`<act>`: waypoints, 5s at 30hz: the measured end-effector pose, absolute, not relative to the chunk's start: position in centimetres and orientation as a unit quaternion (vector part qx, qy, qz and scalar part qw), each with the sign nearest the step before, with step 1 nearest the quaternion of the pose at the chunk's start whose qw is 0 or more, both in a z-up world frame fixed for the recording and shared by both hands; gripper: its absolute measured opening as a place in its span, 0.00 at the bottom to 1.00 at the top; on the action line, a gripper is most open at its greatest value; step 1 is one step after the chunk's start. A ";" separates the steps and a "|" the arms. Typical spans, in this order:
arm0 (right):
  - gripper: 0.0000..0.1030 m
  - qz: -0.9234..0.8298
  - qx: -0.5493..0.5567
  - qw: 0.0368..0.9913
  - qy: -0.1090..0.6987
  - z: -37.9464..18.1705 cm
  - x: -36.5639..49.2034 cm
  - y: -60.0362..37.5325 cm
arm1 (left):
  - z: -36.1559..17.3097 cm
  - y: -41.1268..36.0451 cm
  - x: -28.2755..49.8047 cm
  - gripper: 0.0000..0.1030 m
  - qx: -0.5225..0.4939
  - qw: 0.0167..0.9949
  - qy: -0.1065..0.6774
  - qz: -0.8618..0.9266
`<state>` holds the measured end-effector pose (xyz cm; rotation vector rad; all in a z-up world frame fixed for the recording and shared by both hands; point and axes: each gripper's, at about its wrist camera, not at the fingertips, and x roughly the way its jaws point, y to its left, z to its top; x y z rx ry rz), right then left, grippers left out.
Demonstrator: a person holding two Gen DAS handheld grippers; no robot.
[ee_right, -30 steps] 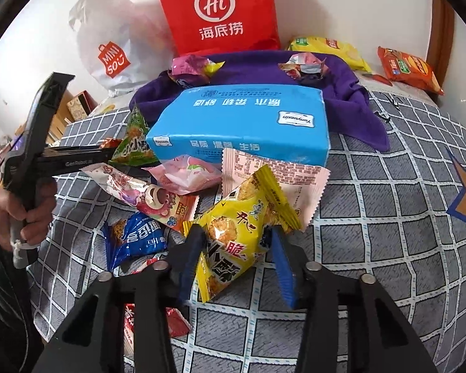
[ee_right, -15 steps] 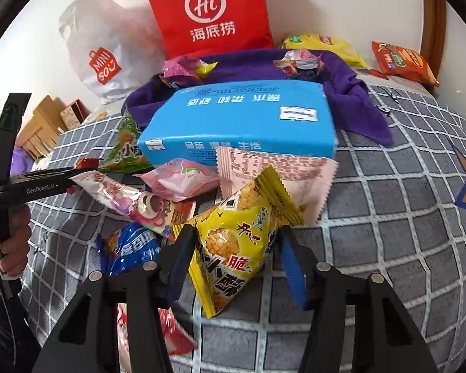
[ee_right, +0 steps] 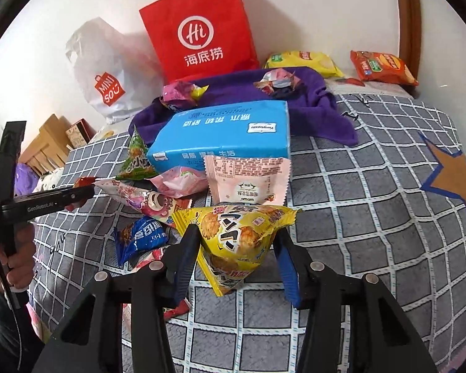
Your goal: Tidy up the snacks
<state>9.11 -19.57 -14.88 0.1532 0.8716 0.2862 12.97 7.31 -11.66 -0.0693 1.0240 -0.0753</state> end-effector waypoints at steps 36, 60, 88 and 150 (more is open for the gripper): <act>0.47 0.116 0.045 0.938 0.323 -4.1 15.5 -20.9 | 0.5 -2.3 17.5 0.37 0.015 0.906 0.406 -0.117; 0.47 0.149 0.018 0.939 0.310 -2.2 28.2 -18.3 | -1.8 3.1 28.3 0.37 -0.016 0.906 0.419 -0.060; 0.47 0.192 -0.070 0.888 0.413 -10.5 34.2 -15.4 | -9.9 5.2 34.4 0.37 -0.042 0.860 0.502 -0.077; 0.80 0.063 -0.038 0.942 0.329 -3.2 22.8 -17.8 | -0.3 2.6 27.8 0.68 -0.016 0.902 0.414 -0.122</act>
